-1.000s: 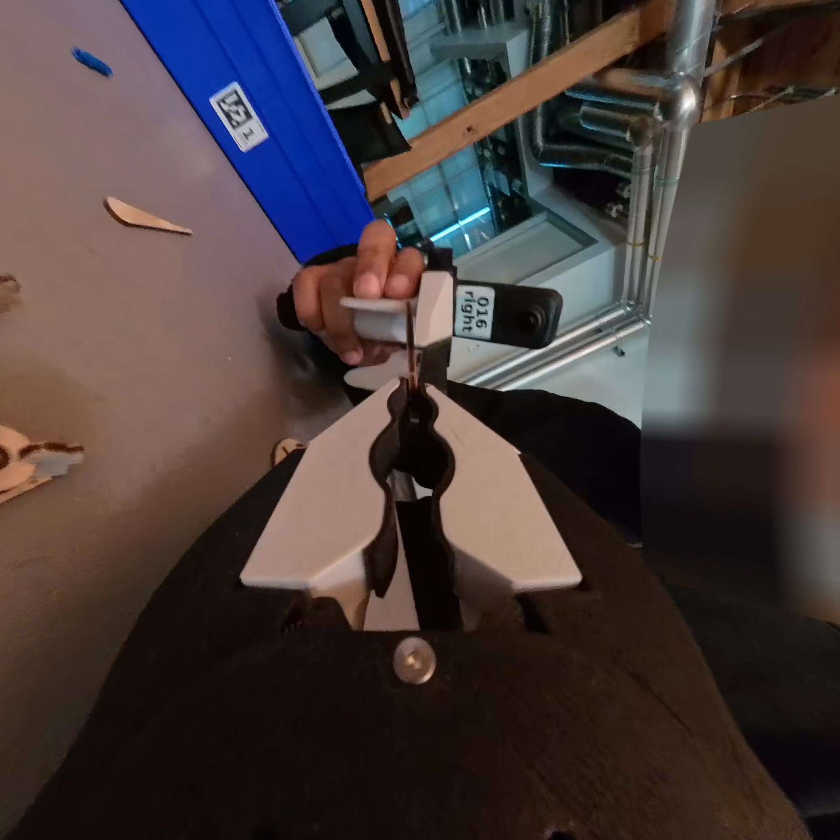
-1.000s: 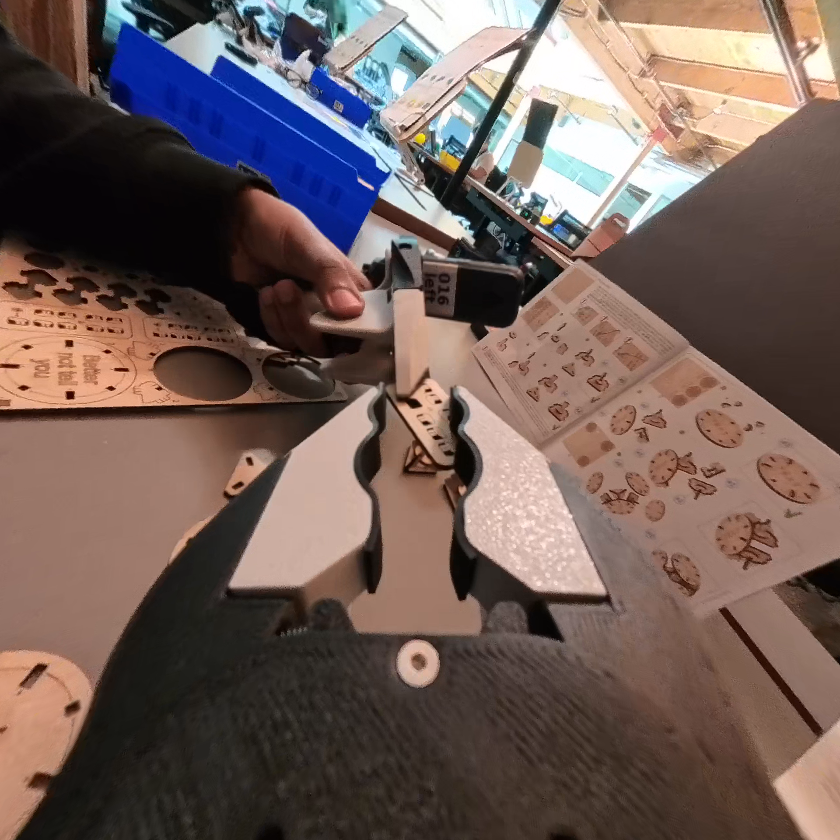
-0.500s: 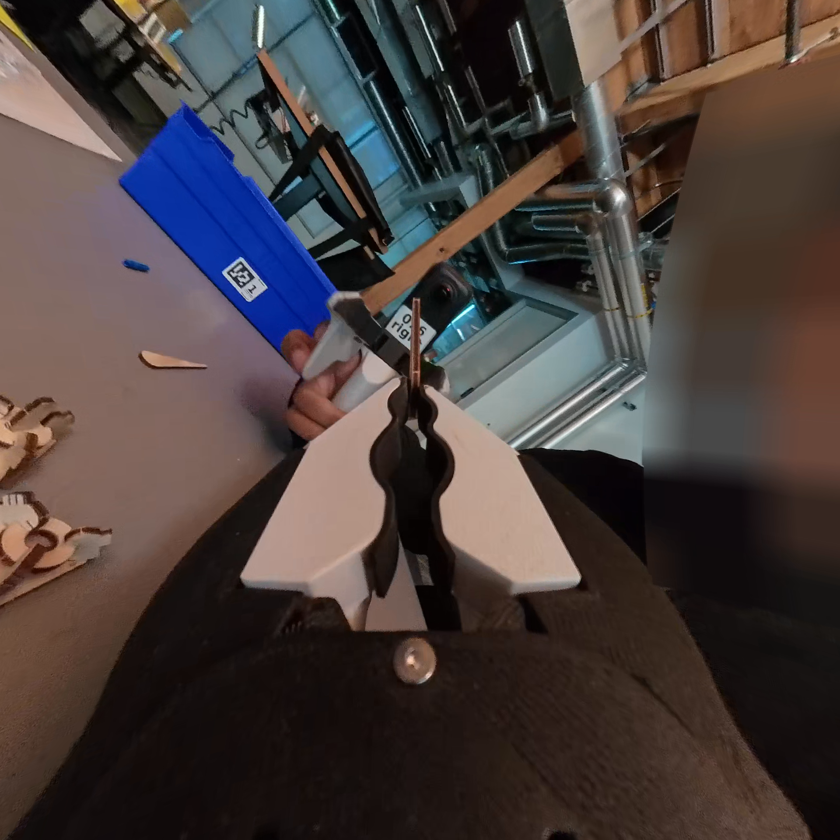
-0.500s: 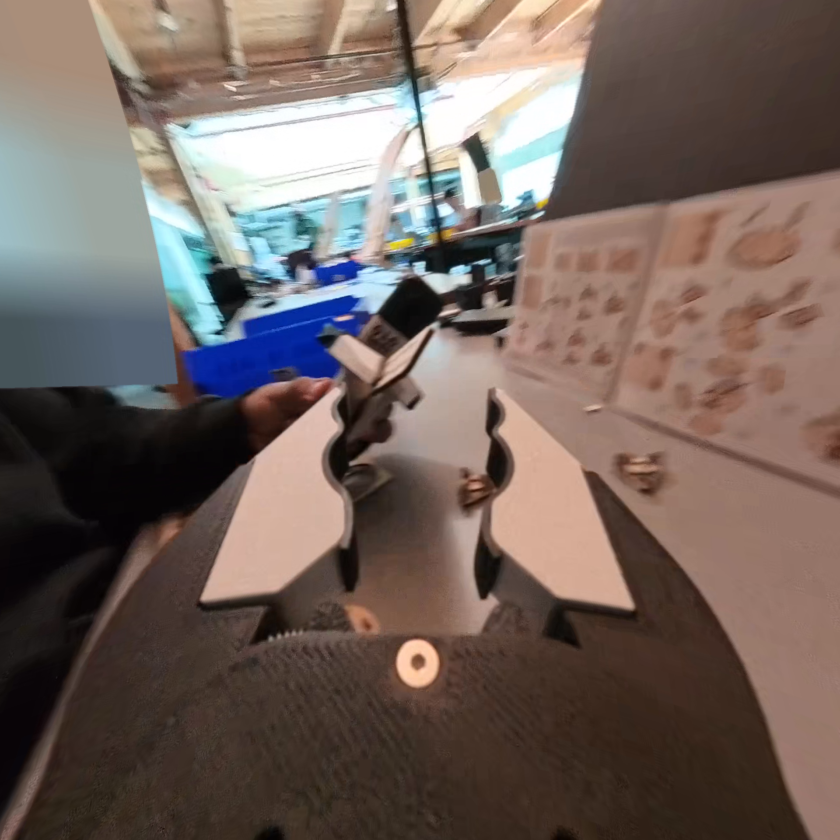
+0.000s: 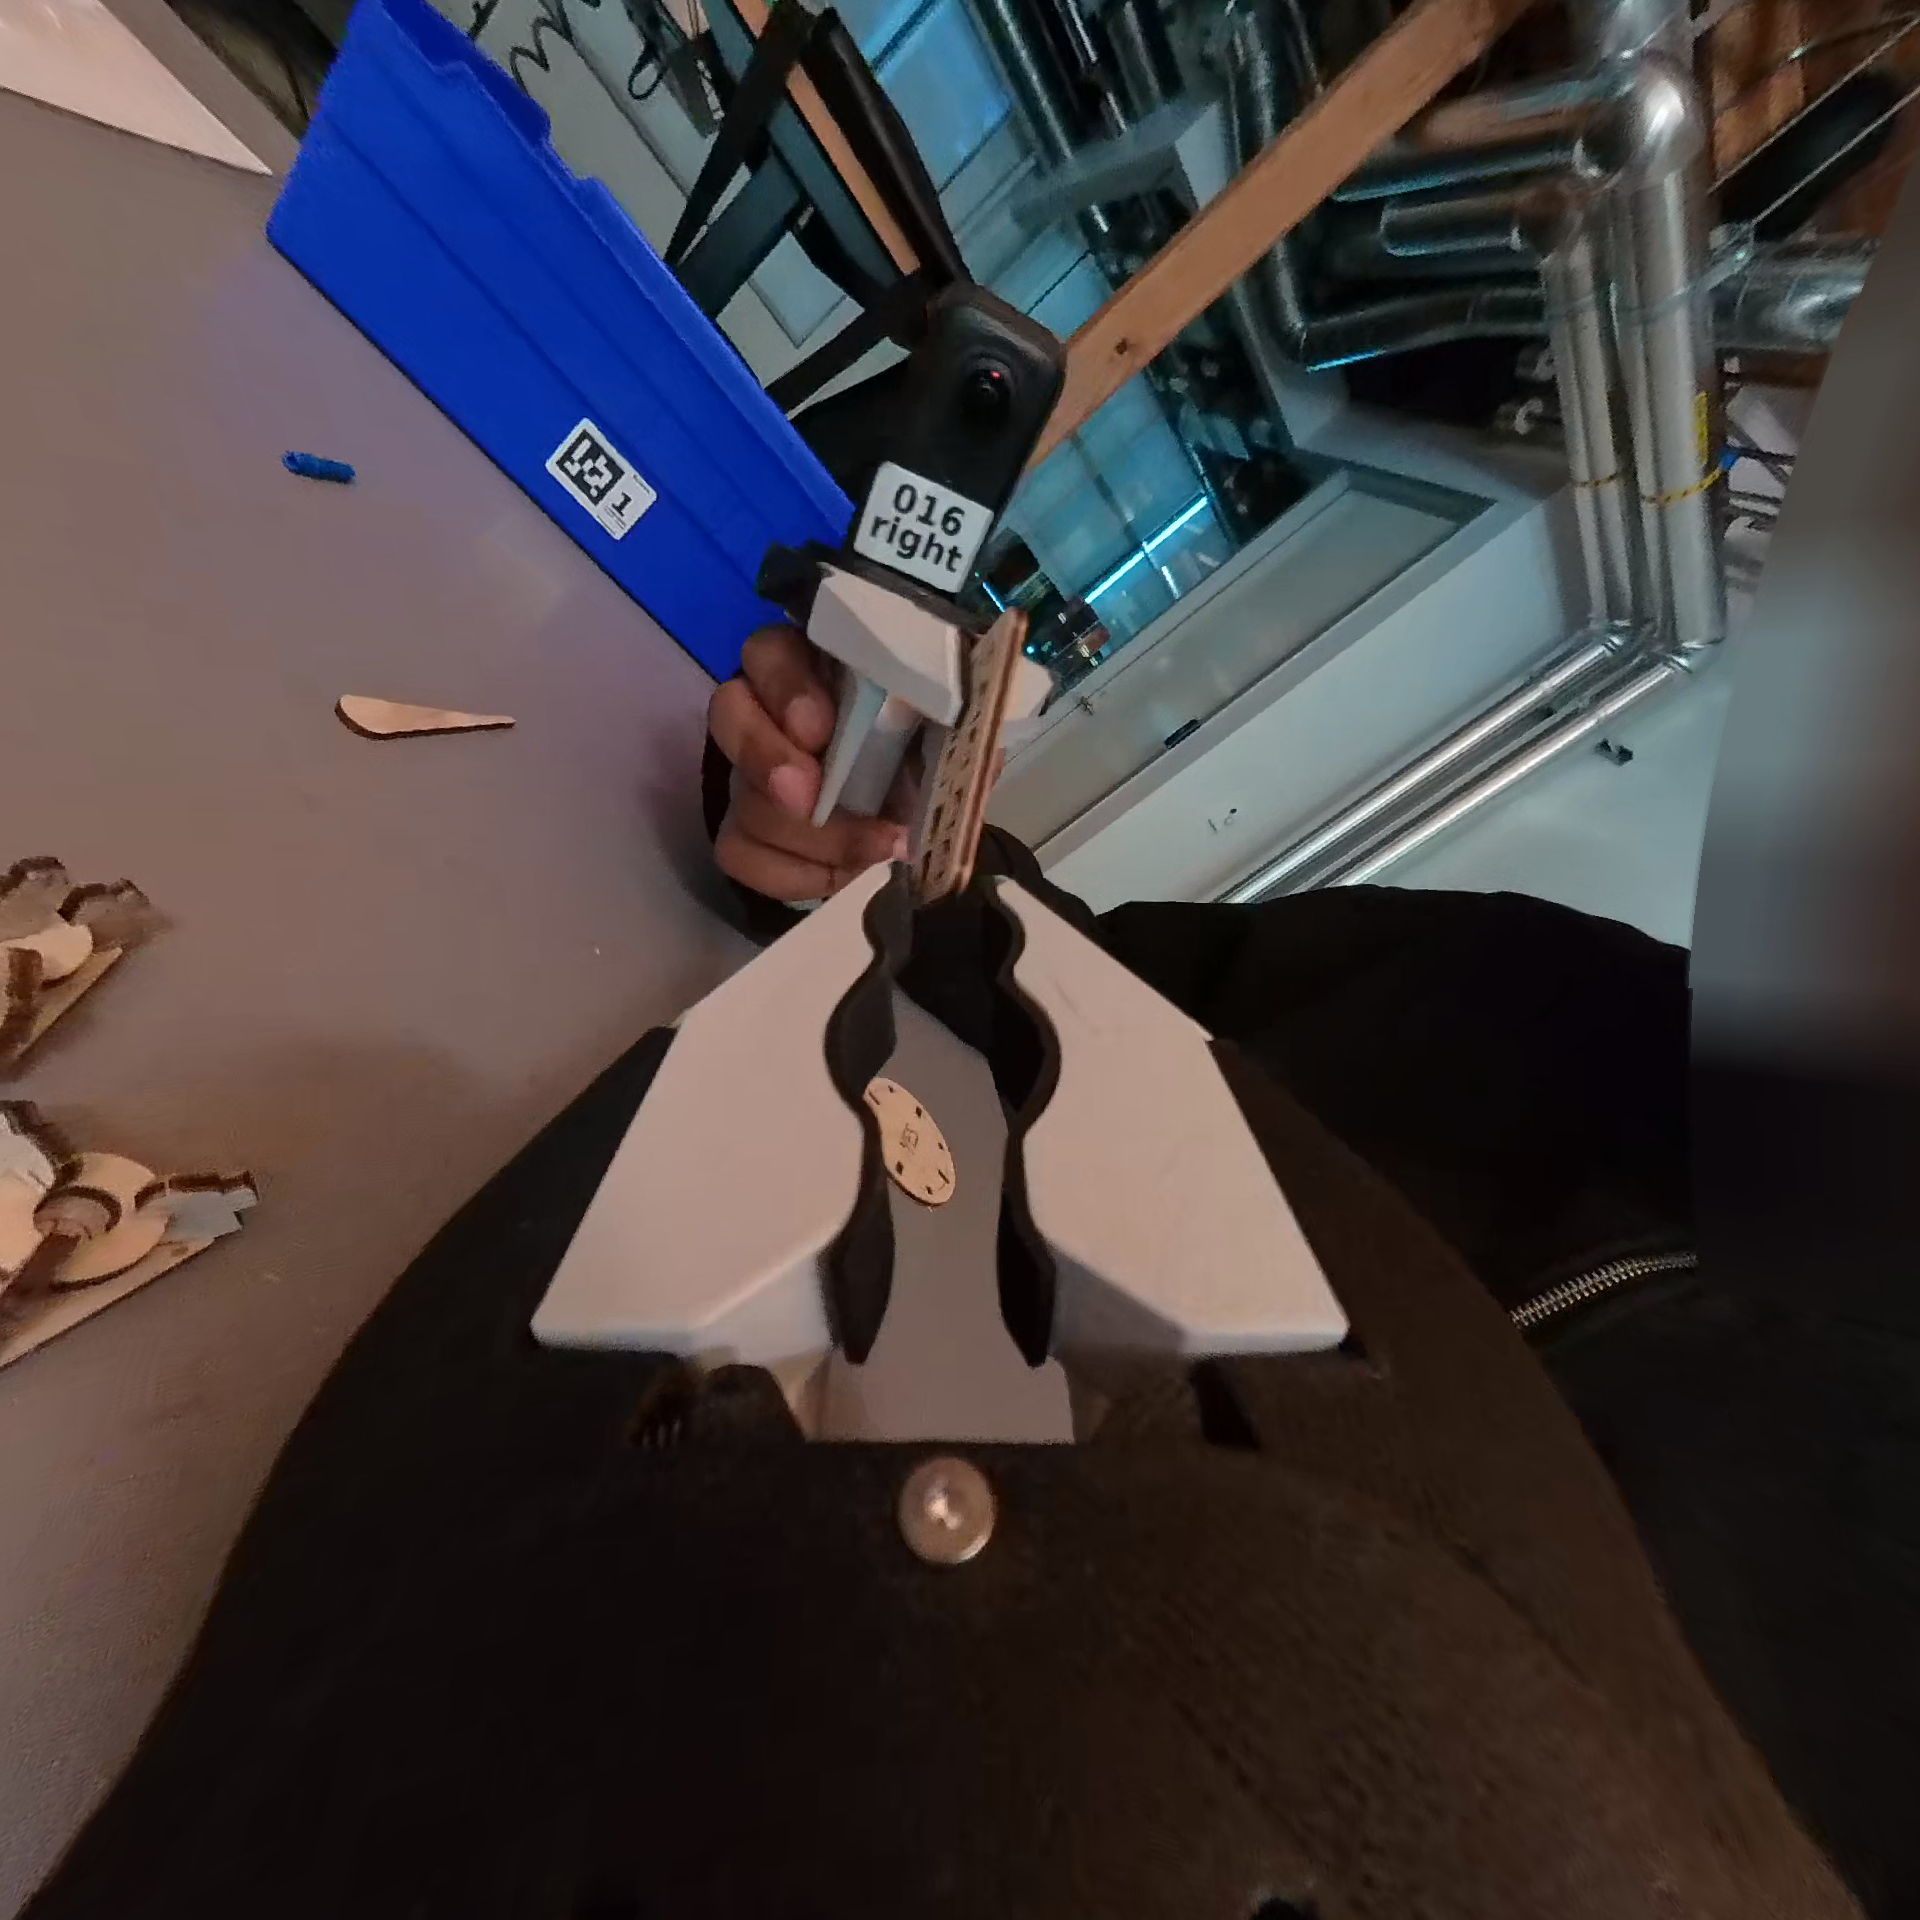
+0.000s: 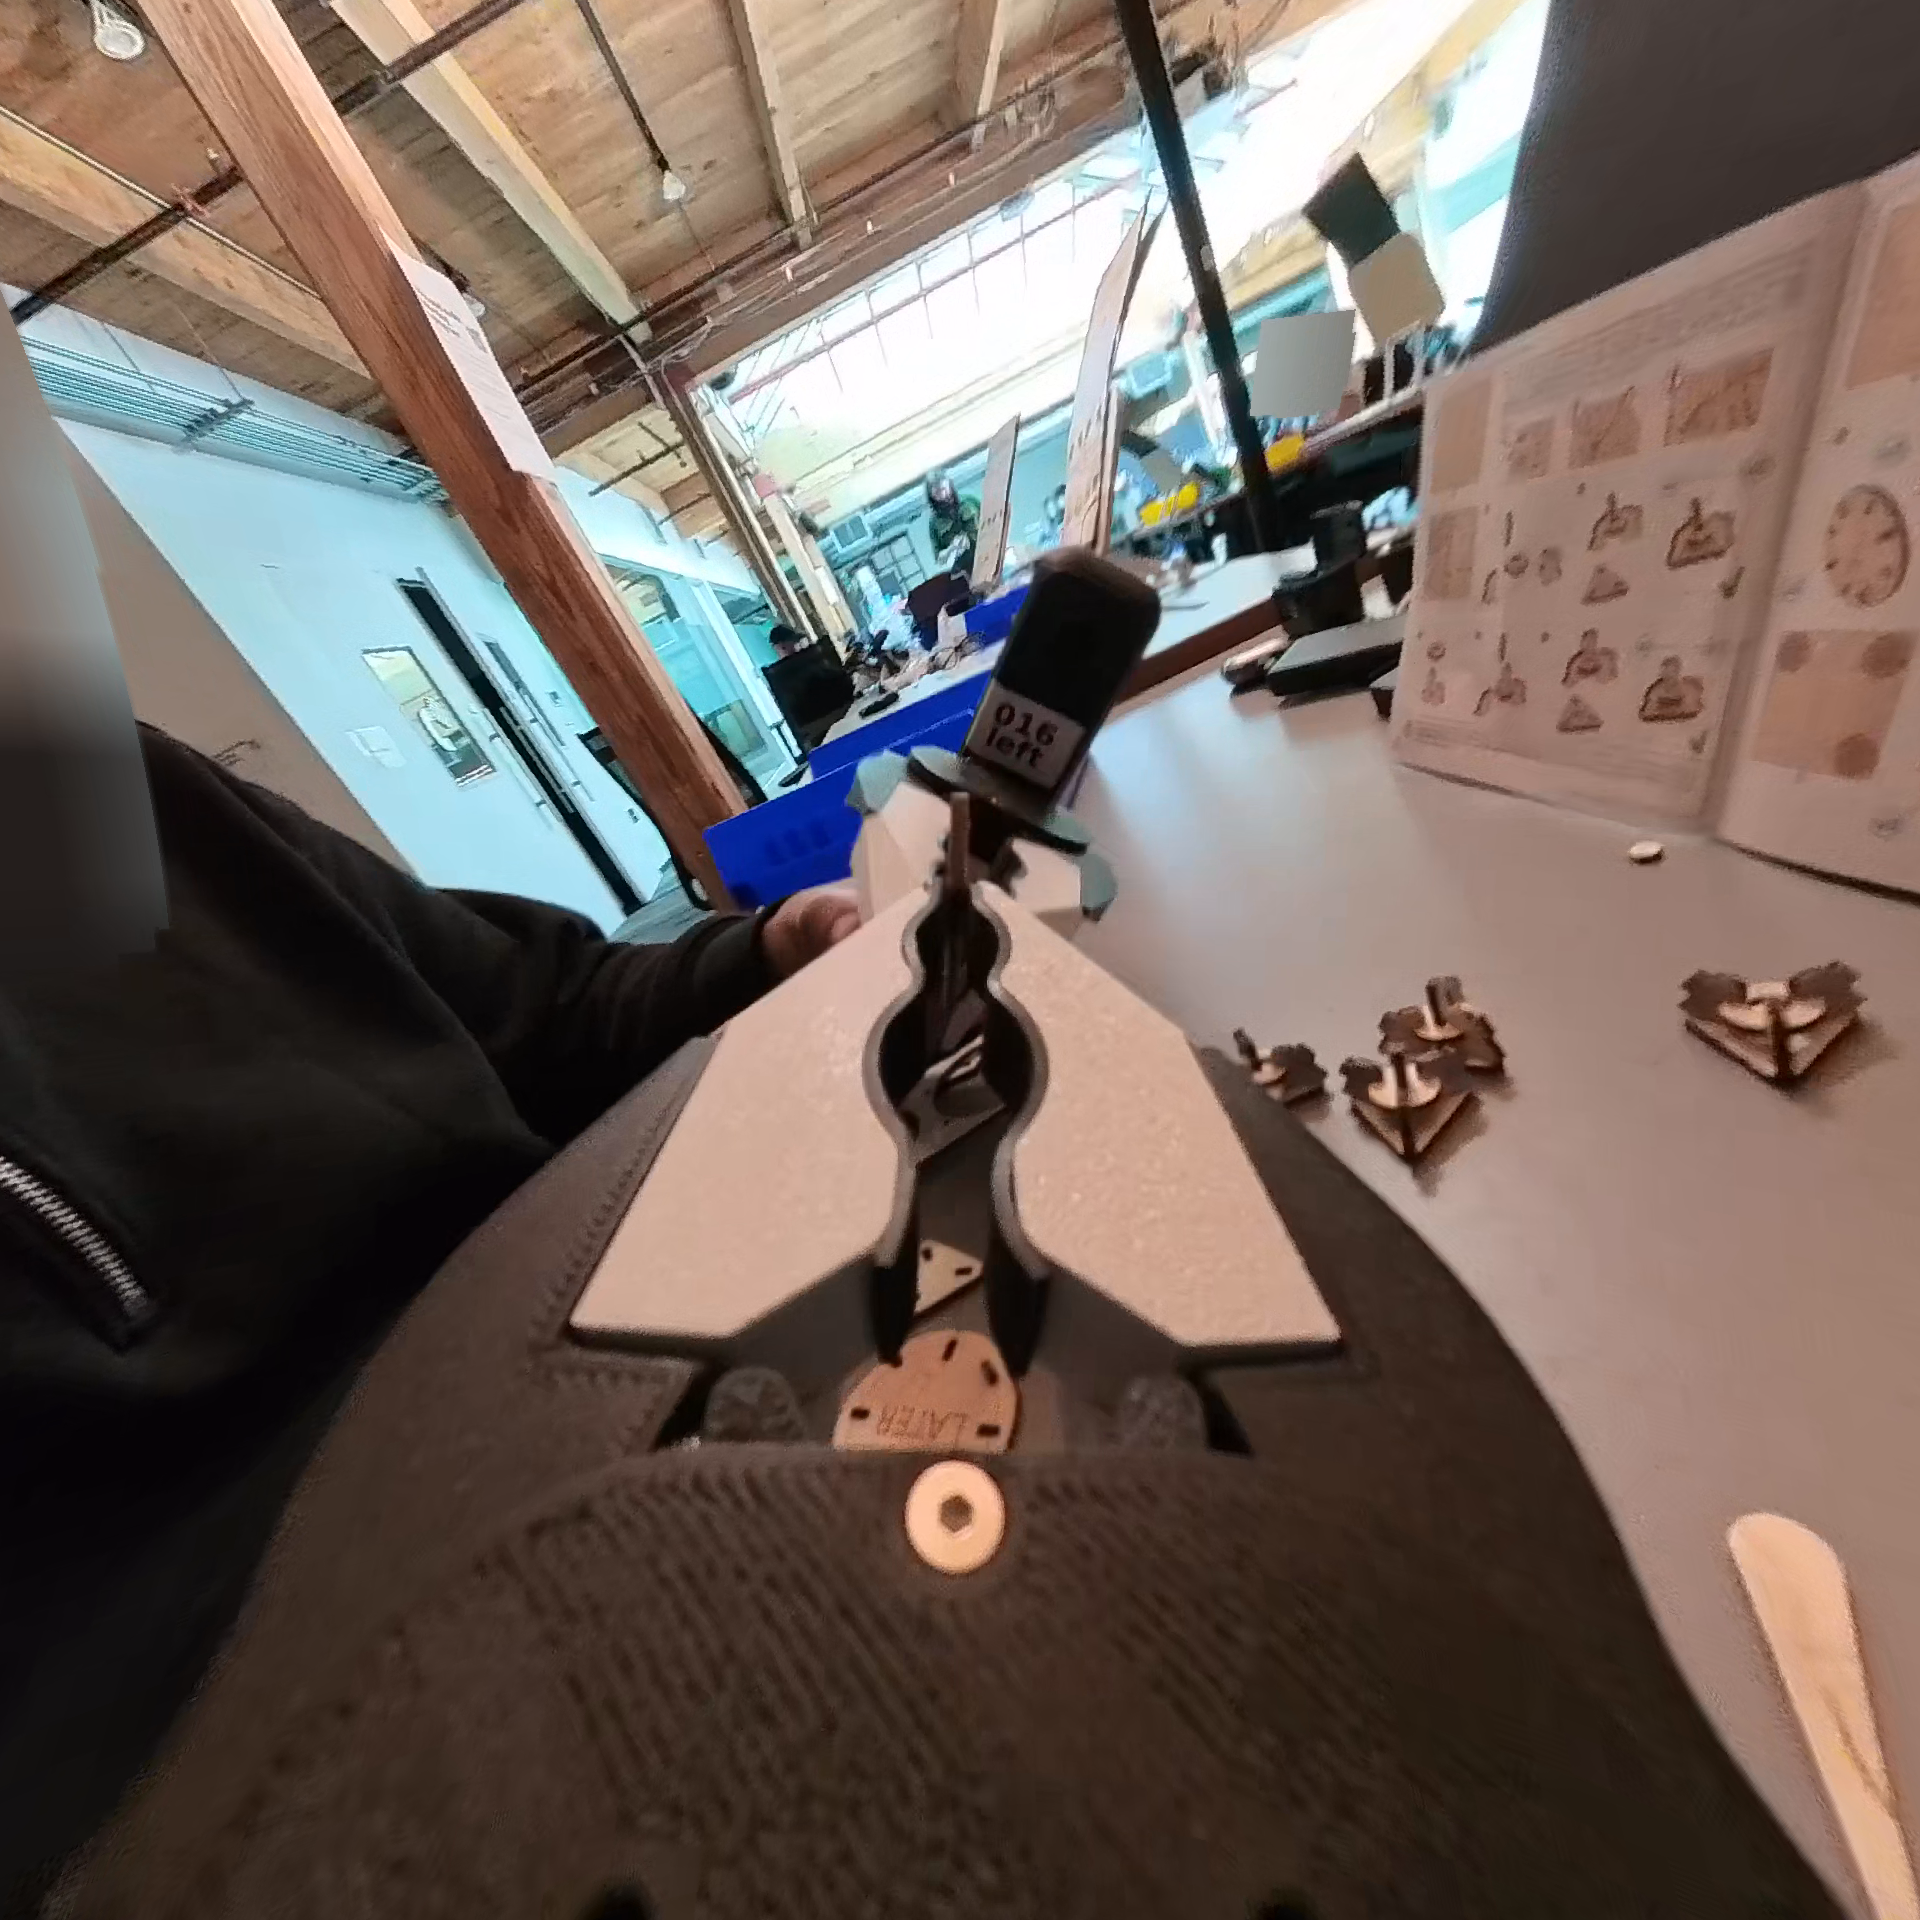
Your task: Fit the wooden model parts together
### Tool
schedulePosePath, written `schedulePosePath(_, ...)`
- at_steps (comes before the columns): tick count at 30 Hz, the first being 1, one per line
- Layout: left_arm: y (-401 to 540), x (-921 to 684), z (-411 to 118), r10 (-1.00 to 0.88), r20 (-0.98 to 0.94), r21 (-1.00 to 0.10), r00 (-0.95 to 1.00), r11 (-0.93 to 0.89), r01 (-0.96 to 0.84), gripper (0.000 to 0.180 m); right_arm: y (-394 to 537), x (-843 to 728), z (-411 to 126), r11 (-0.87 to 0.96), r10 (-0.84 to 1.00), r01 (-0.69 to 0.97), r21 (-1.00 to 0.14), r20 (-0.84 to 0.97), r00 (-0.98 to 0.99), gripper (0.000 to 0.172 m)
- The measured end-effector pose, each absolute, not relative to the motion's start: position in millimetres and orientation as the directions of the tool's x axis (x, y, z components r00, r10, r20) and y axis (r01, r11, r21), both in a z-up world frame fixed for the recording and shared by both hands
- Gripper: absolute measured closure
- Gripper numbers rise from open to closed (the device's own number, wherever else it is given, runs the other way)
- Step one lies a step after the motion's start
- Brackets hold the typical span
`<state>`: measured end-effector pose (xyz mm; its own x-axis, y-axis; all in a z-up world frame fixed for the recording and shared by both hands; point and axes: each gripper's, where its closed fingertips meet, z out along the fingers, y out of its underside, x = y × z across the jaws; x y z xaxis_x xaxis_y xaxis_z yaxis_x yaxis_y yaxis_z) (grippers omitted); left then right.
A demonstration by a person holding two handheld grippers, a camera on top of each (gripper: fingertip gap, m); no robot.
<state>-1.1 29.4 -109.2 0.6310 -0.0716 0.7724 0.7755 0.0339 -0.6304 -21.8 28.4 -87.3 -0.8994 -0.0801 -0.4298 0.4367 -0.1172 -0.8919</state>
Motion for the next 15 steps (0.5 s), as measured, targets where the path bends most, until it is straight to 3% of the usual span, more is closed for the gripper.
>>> schedulePosePath(4, 25, -6, -107, -0.053, 0.763, -0.642, 0.644, 0.056, 0.765, 0.162, 26, -16, -111, 0.044, -0.102, 0.489, -0.871, -0.491, -0.865, 0.172)
schedulePosePath(8, 31, -2, -125, 0.026, 0.749, -0.662, 0.663, -0.037, 0.749, 0.167, 24, -13, -110, 0.029, -0.146, 0.519, -0.854, -0.518, -0.843, 0.172)
schedulePosePath(9, 32, 1, -124, 0.010, 0.746, -0.665, 0.666, -0.045, 0.746, 0.176, 24, -14, -110, 0.023, -0.139, 0.514, -0.858, -0.512, -0.848, 0.172)
schedulePosePath(15, 28, -6, -117, -0.005, 0.757, -0.653, 0.653, 0.027, 0.757, 0.179, 26, -25, -104, -0.063, -0.059, 0.463, -0.884, -0.460, -0.886, 0.158)
